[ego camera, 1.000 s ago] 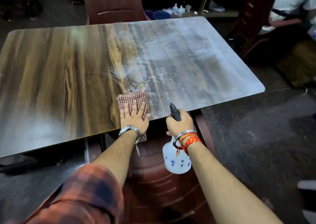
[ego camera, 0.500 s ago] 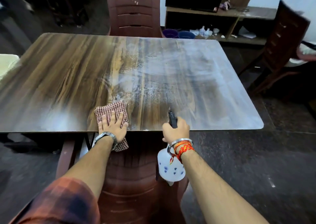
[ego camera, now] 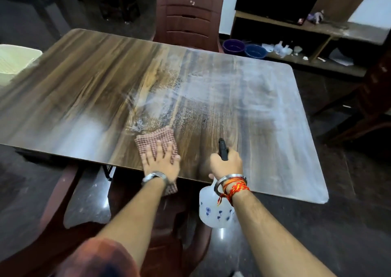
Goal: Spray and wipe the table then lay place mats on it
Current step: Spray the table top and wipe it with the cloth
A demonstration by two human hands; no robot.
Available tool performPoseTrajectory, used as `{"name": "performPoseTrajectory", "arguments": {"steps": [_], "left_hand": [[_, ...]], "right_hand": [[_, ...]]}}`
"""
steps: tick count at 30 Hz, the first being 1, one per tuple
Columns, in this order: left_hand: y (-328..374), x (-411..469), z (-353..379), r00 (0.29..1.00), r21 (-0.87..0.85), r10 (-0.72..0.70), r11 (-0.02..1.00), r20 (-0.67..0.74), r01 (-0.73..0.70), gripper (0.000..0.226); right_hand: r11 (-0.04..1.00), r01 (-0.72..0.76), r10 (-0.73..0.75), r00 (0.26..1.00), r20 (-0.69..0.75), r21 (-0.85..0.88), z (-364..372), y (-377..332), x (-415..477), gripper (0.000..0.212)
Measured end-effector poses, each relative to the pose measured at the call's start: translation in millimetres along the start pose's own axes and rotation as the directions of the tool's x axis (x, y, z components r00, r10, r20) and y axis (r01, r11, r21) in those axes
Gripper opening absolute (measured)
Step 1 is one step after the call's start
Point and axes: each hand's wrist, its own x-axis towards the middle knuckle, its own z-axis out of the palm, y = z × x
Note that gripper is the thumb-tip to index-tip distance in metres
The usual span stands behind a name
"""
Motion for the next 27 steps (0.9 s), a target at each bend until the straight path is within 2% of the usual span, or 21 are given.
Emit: {"name": "performPoseTrajectory", "arguments": {"steps": [3, 5, 8, 9, 11, 14, 16, 20, 23, 27], "left_hand": [[66.9, -26.2, 22.5, 0.997, -0.007, 0.065, 0.998, -0.052, -0.066, 0.062], [106.3, -39.8, 32.8, 0.992, -0.039, 0.115, 0.992, -0.048, -0.117, 0.070], [123.9, -42.1, 37.0, 0.988, -0.034, 0.138, 0.990, -0.070, -0.140, 0.074], [122.0, -43.1, 38.3, 0.989, -0.038, 0.103, 0.993, -0.102, -0.107, 0.068], [109.5, -44.0, 36.9, 0.984, -0.080, -0.088, 0.994, -0.156, 0.076, 0.056], [84.4, -41.1, 31.1, 0.881, -0.258, -0.457, 0.871, -0.121, 0.417, 0.055], [76.0, -36.8, 26.1, 0.812, -0.334, -0.578, 0.783, -0.080, 0.525, 0.057], [69.0, -14.6, 15.8, 0.742, -0.361, -0.668, 0.706, -0.056, 0.609, 0.058], [65.4, 3.4, 7.3, 0.708, -0.375, -0.703, 0.674, -0.060, 0.637, 0.058], [63.3, 33.9, -1.0, 0.649, -0.360, -0.754, 0.635, -0.100, 0.683, 0.059]], "right_hand": [[0.997, 0.060, -0.057, 0.997, 0.050, -0.054, -12.8, 1.9, 21.4, 0.023], [0.988, 0.122, -0.111, 0.987, 0.112, -0.092, -31.8, -1.3, 36.8, 0.019], [0.962, 0.209, -0.166, 0.959, 0.231, -0.175, -64.4, -7.4, 61.9, 0.011], [0.960, 0.216, -0.164, 0.950, 0.266, -0.180, -75.5, -9.5, 68.6, 0.012], [0.952, 0.237, -0.160, 0.925, 0.345, -0.195, -87.8, -10.3, 83.7, 0.019], [0.895, 0.358, -0.196, 0.851, 0.487, -0.266, -90.4, -12.0, 94.7, 0.019], [0.872, 0.405, -0.192, 0.799, 0.570, -0.274, -88.5, -15.4, 97.7, 0.021], [0.861, 0.446, -0.193, 0.732, 0.654, -0.245, -81.9, -24.0, 109.6, 0.016], [0.855, 0.455, -0.192, 0.724, 0.662, -0.250, -79.5, -32.5, 127.2, 0.013], [0.829, 0.508, -0.238, 0.700, 0.673, -0.235, -72.2, -45.4, 158.1, 0.023]]}}
